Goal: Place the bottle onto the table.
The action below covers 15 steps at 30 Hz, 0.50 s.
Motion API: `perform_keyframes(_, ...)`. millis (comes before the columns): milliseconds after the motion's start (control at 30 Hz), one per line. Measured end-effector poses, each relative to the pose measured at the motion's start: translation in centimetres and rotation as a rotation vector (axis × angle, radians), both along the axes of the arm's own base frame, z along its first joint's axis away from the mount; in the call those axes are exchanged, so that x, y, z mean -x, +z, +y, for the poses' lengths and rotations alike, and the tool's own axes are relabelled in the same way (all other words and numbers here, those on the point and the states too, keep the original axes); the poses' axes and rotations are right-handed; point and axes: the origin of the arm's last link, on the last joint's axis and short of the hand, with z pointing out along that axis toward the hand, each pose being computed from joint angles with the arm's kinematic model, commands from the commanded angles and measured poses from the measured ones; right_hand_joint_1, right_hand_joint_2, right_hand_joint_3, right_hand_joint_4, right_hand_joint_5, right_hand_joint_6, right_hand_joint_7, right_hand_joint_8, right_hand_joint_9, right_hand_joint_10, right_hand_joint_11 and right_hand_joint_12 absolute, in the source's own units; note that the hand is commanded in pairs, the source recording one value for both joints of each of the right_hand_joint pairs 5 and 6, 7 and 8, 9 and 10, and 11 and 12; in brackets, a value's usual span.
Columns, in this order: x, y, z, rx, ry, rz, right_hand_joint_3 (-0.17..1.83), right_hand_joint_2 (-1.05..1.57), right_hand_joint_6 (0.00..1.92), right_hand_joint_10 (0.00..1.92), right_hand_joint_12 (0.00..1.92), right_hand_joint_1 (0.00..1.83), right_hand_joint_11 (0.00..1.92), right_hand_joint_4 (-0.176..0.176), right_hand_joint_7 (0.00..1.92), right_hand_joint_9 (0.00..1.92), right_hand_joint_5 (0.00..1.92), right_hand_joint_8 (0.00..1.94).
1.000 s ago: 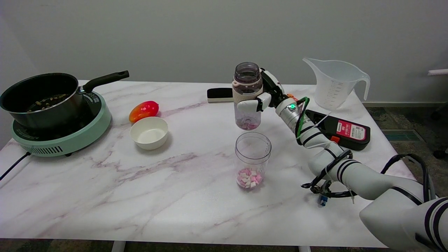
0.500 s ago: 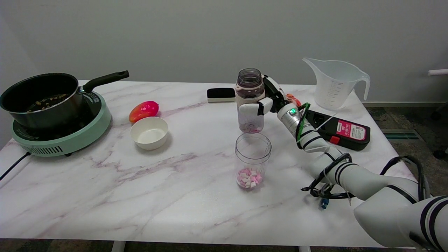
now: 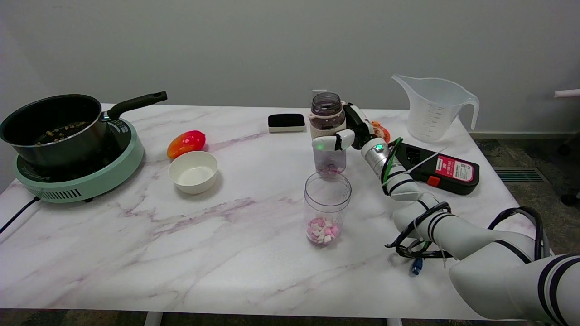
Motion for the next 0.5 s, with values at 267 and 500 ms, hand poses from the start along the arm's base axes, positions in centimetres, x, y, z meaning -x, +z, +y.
perform_keyframes(267,0.36,0.14,0.08,0.042,-0.005,-0.01,0.49,1.44,1.92,1.73,1.5,1.49,1.5,0.0,1.92,1.73,1.92,1.92)
perform_keyframes(500,0.32,0.22,0.2,0.058,0.009,-0.012,0.69,0.99,1.92,1.56,1.36,1.49,1.36,0.0,1.92,1.56,1.92,1.92)
